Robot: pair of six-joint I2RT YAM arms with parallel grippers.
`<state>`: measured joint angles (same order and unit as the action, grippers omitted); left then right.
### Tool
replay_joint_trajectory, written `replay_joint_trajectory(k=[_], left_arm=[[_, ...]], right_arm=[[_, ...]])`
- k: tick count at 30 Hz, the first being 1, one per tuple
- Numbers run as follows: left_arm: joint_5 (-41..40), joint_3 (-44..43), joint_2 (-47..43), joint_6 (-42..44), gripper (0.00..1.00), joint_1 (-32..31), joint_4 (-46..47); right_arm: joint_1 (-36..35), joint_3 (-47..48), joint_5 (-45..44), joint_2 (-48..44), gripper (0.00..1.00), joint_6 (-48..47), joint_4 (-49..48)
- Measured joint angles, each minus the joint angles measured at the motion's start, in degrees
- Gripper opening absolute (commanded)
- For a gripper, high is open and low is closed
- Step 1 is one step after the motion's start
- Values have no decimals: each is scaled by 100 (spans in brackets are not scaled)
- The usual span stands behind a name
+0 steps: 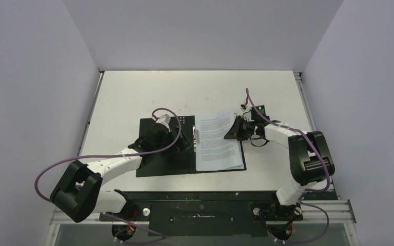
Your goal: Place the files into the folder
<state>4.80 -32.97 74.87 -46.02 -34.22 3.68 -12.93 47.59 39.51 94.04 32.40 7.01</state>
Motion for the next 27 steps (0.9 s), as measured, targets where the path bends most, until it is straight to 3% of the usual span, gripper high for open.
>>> replay_joint_trajectory(k=[2, 4, 6, 14, 18, 27], left_arm=[[0, 22, 0, 2, 91, 0, 2], [0, 26, 11, 11, 91, 0, 0], [2, 26, 17, 20, 91, 0, 0], [2, 26, 37, 24, 91, -24, 0], [2, 26, 37, 24, 91, -42, 0], [-2, 26, 37, 24, 91, -96, -2]], right_arm=[[20, 55, 0, 48, 8, -11, -31], [22, 81, 0, 74, 19, -31, -48], [22, 94, 0, 109, 24, -46, -55], [20, 105, -4, 142, 25, -162, -35], [13, 166, -22, 142, 45, -201, 44], [-28, 304, -509, 131, 59, -415, 341]])
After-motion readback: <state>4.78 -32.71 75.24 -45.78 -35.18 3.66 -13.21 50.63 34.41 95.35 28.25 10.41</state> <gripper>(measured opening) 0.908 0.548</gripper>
